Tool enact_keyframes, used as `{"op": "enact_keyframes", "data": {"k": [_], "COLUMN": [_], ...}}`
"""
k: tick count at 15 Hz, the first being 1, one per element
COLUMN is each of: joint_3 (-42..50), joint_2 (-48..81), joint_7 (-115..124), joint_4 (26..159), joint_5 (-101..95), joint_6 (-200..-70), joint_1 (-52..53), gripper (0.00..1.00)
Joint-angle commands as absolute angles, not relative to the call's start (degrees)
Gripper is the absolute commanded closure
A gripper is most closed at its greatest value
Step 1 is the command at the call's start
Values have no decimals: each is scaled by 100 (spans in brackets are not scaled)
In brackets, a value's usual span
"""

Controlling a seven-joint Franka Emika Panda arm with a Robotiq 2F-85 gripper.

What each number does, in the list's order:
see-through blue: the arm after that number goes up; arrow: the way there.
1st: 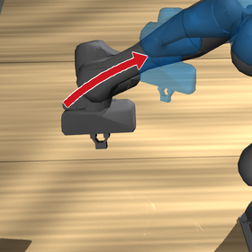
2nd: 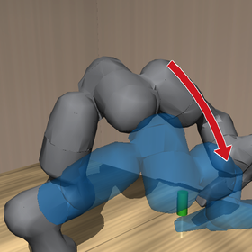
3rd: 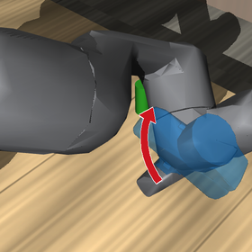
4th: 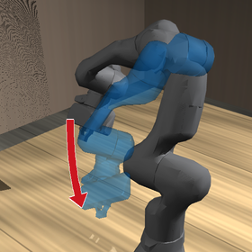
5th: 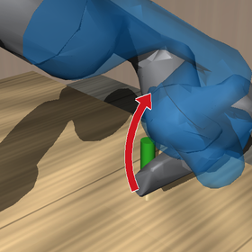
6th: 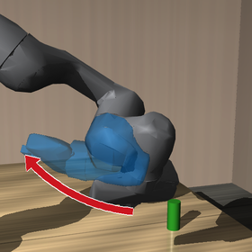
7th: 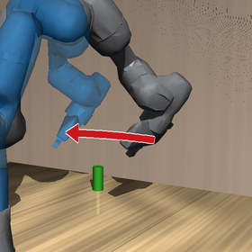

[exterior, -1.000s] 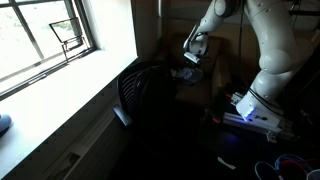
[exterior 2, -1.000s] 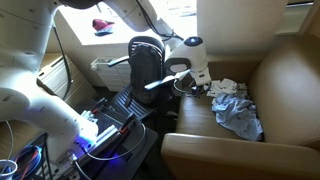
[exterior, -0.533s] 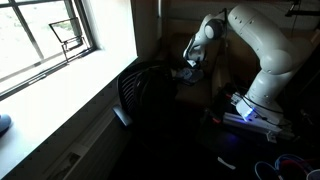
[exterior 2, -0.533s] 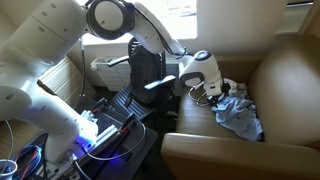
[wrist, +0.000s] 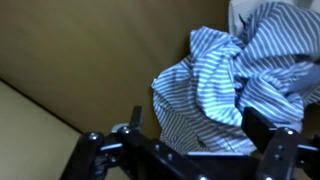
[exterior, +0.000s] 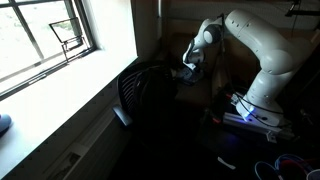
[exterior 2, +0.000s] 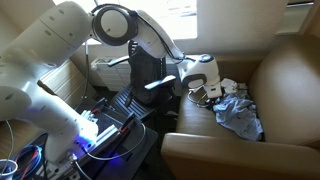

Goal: Take the garment on the sofa and put it on the chair

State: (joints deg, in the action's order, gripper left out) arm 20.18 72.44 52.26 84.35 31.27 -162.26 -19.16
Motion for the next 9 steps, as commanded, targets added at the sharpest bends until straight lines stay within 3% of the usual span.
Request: {"op": "enact_keyframes", "data": {"k": [1, 4, 6, 7, 9], "joint_3": [1734, 2086, 2388, 2014, 1992], "joint_2": [7935, 8482, 9130, 8473, 8643], "joint_7": [4859, 4905, 5832, 6176, 6942], "joint_4": [7130, 6286, 5694, 6652, 6599], "joint_5": [2387, 1873, 1999, 1472, 1201], "joint_6": [-14977, -14082, -14963, -15653, -16365], "joint_1": [-2628, -2642, -2479, -2531, -2465], "gripper": [0, 0, 0, 0, 0]}}
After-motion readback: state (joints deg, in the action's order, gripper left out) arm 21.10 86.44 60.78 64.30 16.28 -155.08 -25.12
